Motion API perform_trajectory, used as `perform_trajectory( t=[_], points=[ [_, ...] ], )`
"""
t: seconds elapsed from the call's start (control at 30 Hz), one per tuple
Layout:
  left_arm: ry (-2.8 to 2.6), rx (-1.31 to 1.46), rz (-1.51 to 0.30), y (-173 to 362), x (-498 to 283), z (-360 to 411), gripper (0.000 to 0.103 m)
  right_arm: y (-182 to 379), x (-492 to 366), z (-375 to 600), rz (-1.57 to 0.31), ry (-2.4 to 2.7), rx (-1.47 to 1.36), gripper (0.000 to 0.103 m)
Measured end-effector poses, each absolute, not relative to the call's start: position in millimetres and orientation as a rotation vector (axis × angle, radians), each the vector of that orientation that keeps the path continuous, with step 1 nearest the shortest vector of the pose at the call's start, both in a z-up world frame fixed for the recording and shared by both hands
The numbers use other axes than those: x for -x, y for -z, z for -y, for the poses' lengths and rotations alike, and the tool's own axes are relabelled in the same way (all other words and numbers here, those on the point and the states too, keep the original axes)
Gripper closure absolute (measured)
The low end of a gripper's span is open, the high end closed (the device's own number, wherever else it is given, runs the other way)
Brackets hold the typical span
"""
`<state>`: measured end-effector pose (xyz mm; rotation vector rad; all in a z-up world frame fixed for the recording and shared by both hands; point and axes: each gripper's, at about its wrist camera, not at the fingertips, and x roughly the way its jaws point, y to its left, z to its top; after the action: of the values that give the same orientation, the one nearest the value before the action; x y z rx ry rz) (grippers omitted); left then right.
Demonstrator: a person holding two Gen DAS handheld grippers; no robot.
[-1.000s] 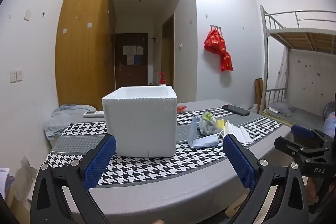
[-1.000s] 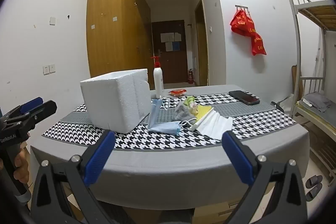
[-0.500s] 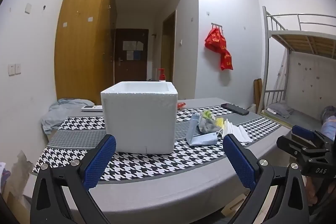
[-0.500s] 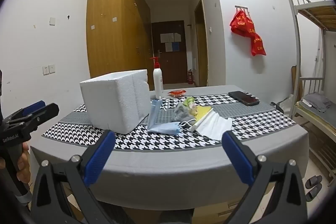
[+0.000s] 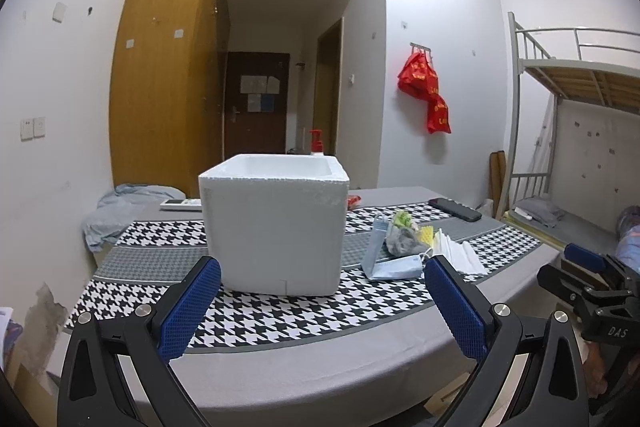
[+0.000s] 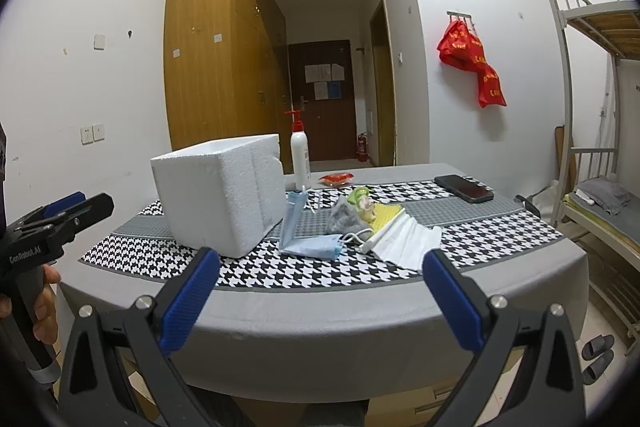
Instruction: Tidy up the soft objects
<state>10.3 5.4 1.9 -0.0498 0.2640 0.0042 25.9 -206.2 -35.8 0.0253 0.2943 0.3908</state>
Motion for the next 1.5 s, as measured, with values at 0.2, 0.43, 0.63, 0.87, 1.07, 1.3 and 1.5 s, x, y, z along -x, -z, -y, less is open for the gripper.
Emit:
perform_trajectory(
  t=[0.2, 0.43, 0.63, 0.87, 1.07, 1.3, 1.5],
  points=[
    [-0.012, 0.047, -0.259, -3, -9, -3, 0.001, 34, -25, 206, -0.293, -0.389, -0.021, 0.001],
    [-0.023, 0.052, -0.247, -5, -8, -3, 0.001, 31, -23, 208, -0.286, -0.387, -0.019, 0.001],
    [-0.017, 0.045, -0.239, -5, -7, 0, 0.001, 29, -23, 207, -0.283, -0.386, -0.015, 0.001],
    [-0.022, 0.053, -0.238, -3, -7, -3, 0.001, 26, -21, 208, -0.276, -0.386, -0.012, 0.001],
    [-0.028, 0.061, -0.237, -5, -6, -4, 0.001, 25, -21, 207, -0.273, -0.385, -0.008, 0.001],
    [-0.011, 0.057, -0.240, -7, -6, -1, 0.001, 23, -17, 208, -0.265, -0.383, -0.008, 0.001],
    [0.008, 0.060, -0.240, -13, -6, 3, 0.001, 17, -17, 214, -0.257, -0.370, -0.014, 0.001]
  ],
)
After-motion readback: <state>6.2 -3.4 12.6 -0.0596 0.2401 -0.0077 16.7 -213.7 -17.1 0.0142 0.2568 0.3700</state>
